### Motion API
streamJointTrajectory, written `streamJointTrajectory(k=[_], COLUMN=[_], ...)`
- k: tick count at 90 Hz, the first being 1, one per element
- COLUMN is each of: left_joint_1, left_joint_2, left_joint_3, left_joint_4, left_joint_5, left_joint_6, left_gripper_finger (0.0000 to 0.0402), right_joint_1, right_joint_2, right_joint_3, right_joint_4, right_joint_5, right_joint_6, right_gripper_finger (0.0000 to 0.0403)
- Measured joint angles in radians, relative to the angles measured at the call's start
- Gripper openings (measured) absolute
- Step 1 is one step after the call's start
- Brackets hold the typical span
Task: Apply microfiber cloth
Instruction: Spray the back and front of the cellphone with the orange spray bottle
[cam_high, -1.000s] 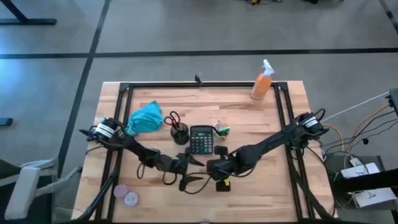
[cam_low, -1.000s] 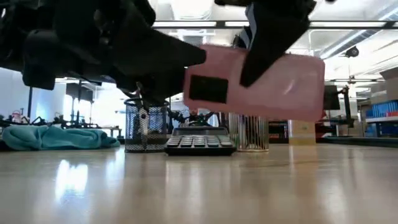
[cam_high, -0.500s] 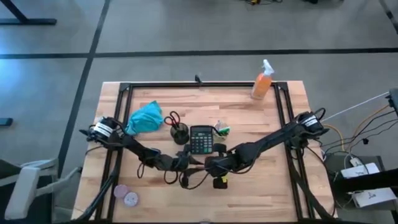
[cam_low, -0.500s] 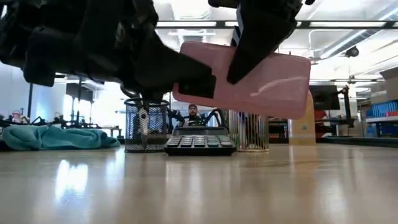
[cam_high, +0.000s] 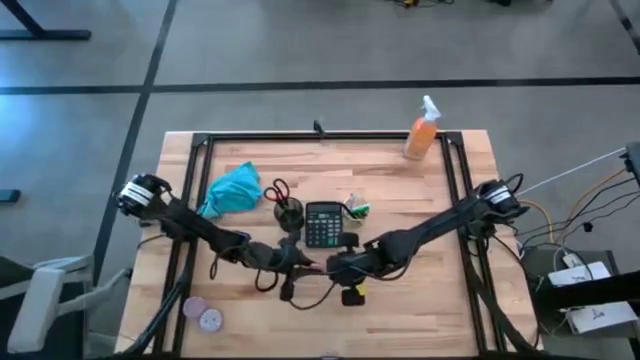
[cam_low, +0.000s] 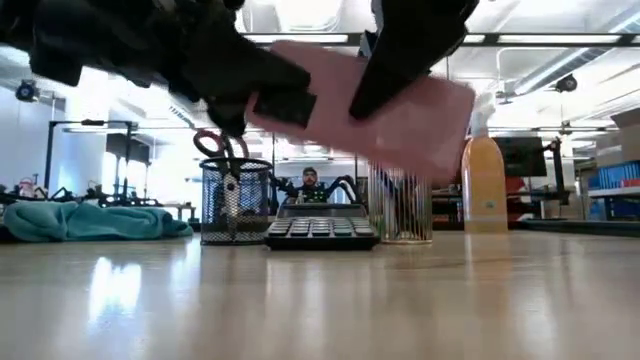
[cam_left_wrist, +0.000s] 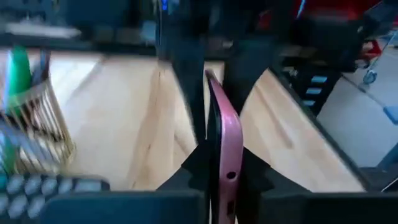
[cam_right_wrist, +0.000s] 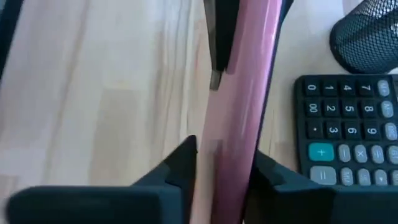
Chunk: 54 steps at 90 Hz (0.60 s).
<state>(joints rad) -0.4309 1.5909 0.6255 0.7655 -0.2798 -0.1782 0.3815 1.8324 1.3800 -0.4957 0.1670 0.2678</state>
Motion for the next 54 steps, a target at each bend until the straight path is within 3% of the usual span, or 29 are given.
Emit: streamJointTrajectory(k=[13, 26, 34, 45, 54], left_joint_1=[-0.019, -0.047, -0.052, -0.052, -0.056], left_joint_2=[-0.117, -0.162, -0.131, -0.039, 0.021], left_joint_3=[-0.056, -0.179, -0.240, -0.273, -0.237], left_joint_4=[0.051, 0.326, 0.568, 0.769, 0.793], left_joint_5=[0.003, 0.002, -0.009, -0.024, -0.031], left_joint_6=[0.012, 0.073, 0.092, 0.135, 0.170], left_gripper_finger=[0.0092, 0.0143, 0.0159, 0.0164, 0.0159], right_joint_1=[0.033, 0.061, 0.076, 0.087, 0.088], right_joint_2=[-0.011, -0.011, -0.011, -0.031, -0.063], right_joint_3=[-0.004, -0.027, -0.058, -0.094, -0.147], right_joint_4=[0.022, 0.096, 0.209, 0.273, 0.313], right_joint_5=[0.102, 0.180, 0.185, 0.207, 0.243], right_joint_6=[-0.013, -0.022, -0.047, -0.060, -0.060], right_gripper_finger=[0.0008, 0.0004, 0.0004, 0.0004, 0.0004])
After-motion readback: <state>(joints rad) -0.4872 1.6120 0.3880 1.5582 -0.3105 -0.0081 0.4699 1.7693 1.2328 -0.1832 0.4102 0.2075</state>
